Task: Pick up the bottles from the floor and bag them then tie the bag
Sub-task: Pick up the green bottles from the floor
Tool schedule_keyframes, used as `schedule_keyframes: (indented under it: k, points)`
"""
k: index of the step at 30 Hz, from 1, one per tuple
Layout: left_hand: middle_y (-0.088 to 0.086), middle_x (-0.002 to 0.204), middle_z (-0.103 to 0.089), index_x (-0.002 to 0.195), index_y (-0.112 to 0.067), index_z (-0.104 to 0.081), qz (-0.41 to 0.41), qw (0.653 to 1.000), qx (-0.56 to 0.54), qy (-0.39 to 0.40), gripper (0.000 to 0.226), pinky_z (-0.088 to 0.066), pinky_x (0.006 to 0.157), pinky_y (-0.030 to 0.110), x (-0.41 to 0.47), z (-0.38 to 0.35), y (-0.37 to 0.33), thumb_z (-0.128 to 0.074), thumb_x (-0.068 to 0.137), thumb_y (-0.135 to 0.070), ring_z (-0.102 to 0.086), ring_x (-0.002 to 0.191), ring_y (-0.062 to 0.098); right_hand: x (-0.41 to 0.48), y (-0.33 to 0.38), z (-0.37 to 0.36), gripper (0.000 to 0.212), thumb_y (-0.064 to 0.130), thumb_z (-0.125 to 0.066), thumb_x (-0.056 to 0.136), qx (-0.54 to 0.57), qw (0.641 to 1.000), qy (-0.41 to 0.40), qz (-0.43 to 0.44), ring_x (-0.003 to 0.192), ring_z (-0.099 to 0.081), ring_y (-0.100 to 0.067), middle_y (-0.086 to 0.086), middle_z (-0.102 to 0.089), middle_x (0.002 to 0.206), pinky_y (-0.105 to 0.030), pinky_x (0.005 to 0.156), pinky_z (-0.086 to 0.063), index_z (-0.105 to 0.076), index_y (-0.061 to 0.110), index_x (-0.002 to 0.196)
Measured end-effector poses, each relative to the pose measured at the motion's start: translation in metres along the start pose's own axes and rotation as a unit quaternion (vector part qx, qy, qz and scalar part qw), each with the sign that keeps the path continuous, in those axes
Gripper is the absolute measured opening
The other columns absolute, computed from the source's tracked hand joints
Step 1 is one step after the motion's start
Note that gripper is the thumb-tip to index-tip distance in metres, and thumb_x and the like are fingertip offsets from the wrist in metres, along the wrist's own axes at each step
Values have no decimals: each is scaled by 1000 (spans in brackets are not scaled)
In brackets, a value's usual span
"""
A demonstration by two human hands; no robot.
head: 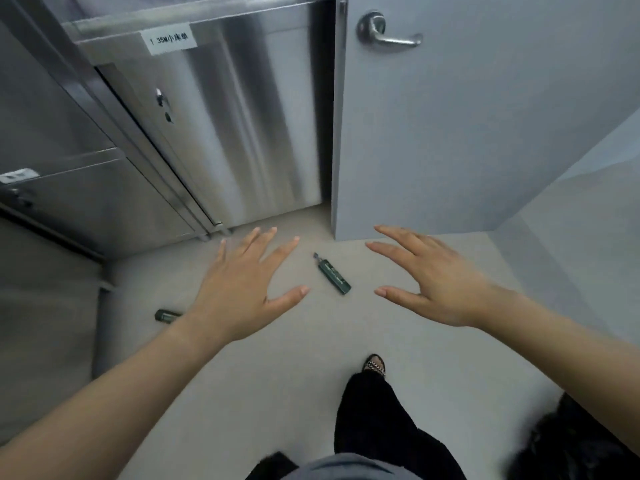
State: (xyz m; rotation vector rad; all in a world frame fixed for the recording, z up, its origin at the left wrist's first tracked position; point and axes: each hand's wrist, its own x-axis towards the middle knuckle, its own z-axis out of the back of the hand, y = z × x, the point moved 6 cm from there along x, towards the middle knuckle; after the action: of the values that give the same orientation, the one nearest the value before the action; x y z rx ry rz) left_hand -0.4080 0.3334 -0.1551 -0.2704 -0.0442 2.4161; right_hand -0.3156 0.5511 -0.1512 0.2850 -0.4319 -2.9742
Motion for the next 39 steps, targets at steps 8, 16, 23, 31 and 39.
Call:
schedule_keyframes:
  k: [8,16,23,31,39]
  points:
    - [-1,157,-19,145,-40,-15,124,992,-11,32,86,-14,114,50,74,-10,27,-4,70,-80,-16,145,19,112,-62,5,73,71,-22,82,28,996,42,71,141,-24,-19,3,-20,157,-39,113,-26,-28,30,144]
    - [0,155,-25,145,-38,-18,155,987,-14,31,84,-17,113,52,108,-6,85,-6,72,-79,-21,143,21,192,-50,-5,78,74,-18,79,54,993,43,94,139,-27,-16,6,-21,156,-36,110,-29,-29,32,143]
    - [3,153,-29,145,-34,-21,95,995,-15,37,80,-21,113,53,164,-12,146,-12,77,-77,-25,141,23,254,-41,-22,70,69,-28,84,48,997,31,51,138,-29,-17,4,-23,155,-36,108,-31,-31,31,142]
    - [4,150,-35,145,-30,-26,4,997,1,75,71,-27,110,49,250,-59,225,-22,85,-69,-32,137,22,331,-45,-87,58,60,-39,87,98,993,7,-57,136,-34,-20,4,-28,154,-34,102,-37,-40,32,138]
    - [4,144,-43,141,-25,-32,41,993,-58,91,60,-34,105,48,342,-236,256,-33,91,-57,-41,130,25,396,-140,-245,54,49,-48,90,91,987,1,-130,138,-31,-24,-1,-34,150,-40,107,-36,-40,29,139]
